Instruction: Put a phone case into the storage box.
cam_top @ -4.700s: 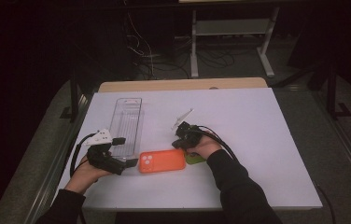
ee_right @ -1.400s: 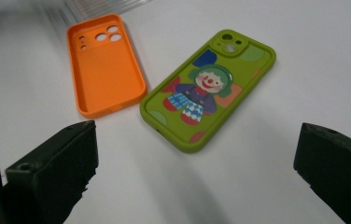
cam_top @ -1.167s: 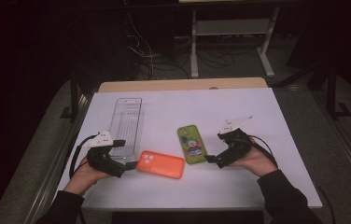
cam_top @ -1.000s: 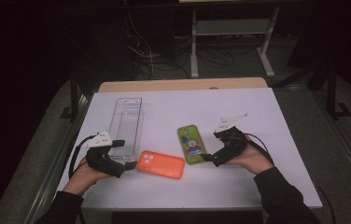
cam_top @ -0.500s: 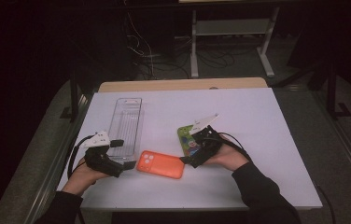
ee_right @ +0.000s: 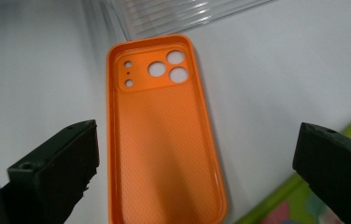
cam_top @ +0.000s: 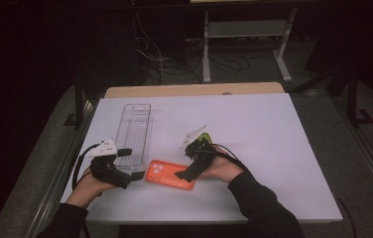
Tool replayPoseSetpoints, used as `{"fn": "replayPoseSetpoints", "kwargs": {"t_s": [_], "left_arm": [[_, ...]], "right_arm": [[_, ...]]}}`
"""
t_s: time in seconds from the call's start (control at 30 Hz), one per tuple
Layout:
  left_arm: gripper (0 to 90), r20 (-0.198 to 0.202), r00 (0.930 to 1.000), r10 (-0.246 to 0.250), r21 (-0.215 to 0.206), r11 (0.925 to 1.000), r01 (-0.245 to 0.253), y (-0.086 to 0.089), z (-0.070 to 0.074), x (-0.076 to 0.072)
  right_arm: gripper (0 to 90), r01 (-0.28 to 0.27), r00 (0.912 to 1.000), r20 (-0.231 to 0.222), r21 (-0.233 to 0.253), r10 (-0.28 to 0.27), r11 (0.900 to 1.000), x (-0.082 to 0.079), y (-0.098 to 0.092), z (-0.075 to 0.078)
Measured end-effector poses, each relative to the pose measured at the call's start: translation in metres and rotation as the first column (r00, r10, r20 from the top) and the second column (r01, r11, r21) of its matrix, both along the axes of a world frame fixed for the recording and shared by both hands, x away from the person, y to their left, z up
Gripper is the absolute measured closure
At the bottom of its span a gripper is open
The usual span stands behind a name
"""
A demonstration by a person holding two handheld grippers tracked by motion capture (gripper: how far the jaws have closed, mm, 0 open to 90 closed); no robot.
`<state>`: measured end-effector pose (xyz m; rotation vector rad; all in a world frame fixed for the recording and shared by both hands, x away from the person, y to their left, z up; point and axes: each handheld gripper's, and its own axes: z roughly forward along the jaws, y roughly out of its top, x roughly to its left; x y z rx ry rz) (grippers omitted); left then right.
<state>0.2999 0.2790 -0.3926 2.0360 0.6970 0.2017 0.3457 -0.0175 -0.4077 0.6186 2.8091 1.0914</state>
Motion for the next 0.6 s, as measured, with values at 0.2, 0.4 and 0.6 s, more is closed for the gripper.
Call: {"fn": "replayPoseSetpoints", "kwargs": {"t_s": [0.2,0.4,0.6], "left_arm": [[0.0,-0.006,1.0,-0.002,0.008,1.0,0.002,-0.001,-0.001,0.0],[0.0,-0.007,1.0,-0.004,0.002,1.0,0.004,-0.001,-0.001,0.001],[0.0,-0.006,1.0,-0.007,0.004,1.0,0.007,-0.001,-0.001,0.001]], "right_arm": [[1.3,-0.036,0.9993,-0.008,-0.019,0.036,0.999,0.003,0.018,-0.011],[3.0,-0.072,0.9974,-0.011,-0.034,0.071,0.997,0.005,0.029,-0.02],[5.2,-0.11,0.9939,-0.009,-0.065,0.11,0.992,0.002,0.042,-0.03]]}}
